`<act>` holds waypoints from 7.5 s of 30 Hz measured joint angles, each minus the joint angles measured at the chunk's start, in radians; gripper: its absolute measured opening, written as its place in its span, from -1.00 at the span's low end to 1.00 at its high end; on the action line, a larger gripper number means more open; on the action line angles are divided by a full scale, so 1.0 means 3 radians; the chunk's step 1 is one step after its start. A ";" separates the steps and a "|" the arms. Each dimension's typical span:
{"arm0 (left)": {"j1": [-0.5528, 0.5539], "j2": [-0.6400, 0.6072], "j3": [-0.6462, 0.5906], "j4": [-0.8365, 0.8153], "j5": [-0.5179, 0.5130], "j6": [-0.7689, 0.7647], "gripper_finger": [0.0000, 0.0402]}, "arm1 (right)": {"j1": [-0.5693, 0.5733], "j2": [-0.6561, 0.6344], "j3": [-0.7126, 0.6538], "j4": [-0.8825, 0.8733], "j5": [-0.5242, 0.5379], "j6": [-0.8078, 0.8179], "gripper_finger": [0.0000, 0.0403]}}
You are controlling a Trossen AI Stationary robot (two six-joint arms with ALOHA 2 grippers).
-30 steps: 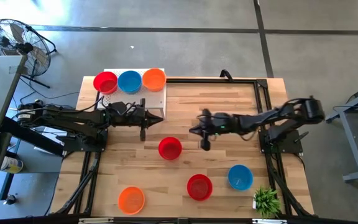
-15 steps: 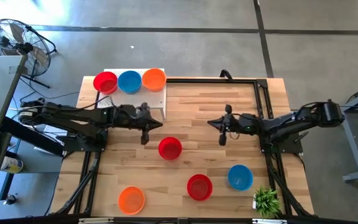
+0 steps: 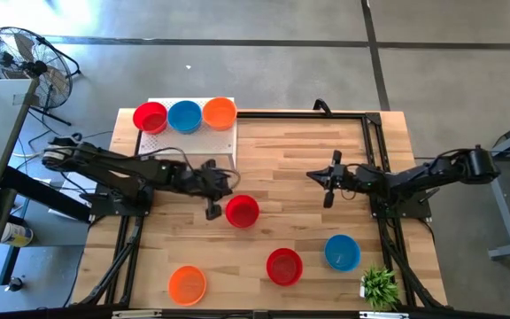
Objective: Pick & Place Mini bowls
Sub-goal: Stack the top red bowl on the red bowl on the shelf, then stack the red bowl on the red bowls on the shelf
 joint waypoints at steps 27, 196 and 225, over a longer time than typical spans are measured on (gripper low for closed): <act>-0.0412 0.1725 0.1511 -0.1207 0.0388 -0.0218 -0.39 | 0.0000 -0.0020 -0.0001 -0.0097 -0.0013 -0.0076 -1.00; 0.2142 -0.0463 0.1863 -0.3250 -0.0437 -0.0356 -0.99 | 0.0000 -0.0017 -0.0003 -0.0278 0.0180 -0.0076 -1.00; -0.0726 -0.0439 -0.0757 0.1615 -0.1226 0.0109 -1.00 | 0.0088 -0.0017 0.0507 -0.1343 -0.0264 0.0291 -1.00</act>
